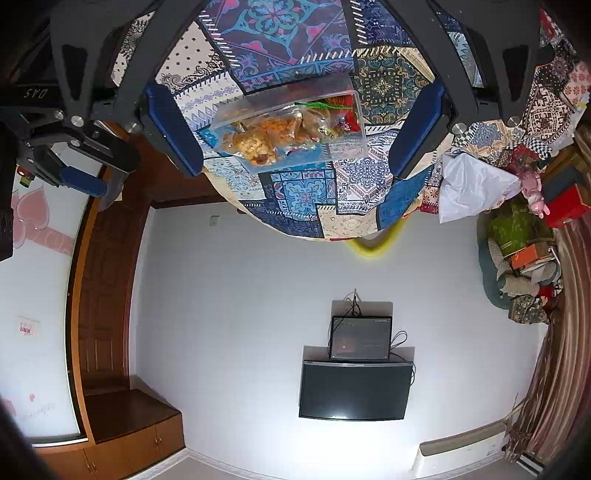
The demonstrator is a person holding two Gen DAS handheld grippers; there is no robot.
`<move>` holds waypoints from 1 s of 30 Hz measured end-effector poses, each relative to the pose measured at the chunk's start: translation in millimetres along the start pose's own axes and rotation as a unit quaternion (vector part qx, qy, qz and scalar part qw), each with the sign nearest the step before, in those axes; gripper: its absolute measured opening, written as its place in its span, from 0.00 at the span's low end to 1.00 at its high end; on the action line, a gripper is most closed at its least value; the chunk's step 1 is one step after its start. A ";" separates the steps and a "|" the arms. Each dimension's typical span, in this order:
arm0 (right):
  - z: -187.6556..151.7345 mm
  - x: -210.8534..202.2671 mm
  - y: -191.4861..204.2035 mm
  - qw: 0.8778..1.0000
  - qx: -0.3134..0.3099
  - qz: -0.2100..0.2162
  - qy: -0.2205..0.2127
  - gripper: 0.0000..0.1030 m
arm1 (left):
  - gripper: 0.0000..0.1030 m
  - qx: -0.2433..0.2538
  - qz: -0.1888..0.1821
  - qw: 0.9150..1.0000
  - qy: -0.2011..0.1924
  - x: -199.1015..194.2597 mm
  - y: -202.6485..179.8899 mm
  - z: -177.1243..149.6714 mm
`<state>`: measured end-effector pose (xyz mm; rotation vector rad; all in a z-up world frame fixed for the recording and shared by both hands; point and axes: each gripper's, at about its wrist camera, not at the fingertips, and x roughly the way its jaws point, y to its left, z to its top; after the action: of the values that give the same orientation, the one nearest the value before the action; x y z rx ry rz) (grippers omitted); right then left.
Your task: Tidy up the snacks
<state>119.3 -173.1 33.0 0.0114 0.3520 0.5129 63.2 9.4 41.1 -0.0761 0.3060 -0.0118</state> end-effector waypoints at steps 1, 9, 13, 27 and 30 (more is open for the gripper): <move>-0.3 -0.8 0.2 1.000 -0.001 0.000 0.000 0.99 | 0.99 -0.001 0.000 1.000 0.000 -0.9 -0.3 -0.4; -7.5 -8.4 -0.1 1.000 0.000 -0.003 0.003 0.99 | 0.99 0.001 0.000 1.000 0.004 -1.7 -2.1 -5.9; -9.8 -7.9 -0.2 1.000 0.001 -0.005 0.005 0.99 | 0.99 0.004 0.003 1.000 0.005 -2.2 -3.3 -7.5; -14.5 -6.9 -2.1 1.000 0.004 -0.008 0.013 0.99 | 0.99 0.002 -0.001 1.000 0.011 0.0 -3.5 -9.5; -14.9 -6.4 -2.5 1.000 0.005 -0.008 0.014 0.99 | 0.99 0.000 -0.001 1.000 0.011 -0.1 -3.7 -9.4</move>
<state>110.3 -179.5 20.9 0.0111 0.3821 0.4950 60.3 5.0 32.5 -0.0757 0.3287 -0.0156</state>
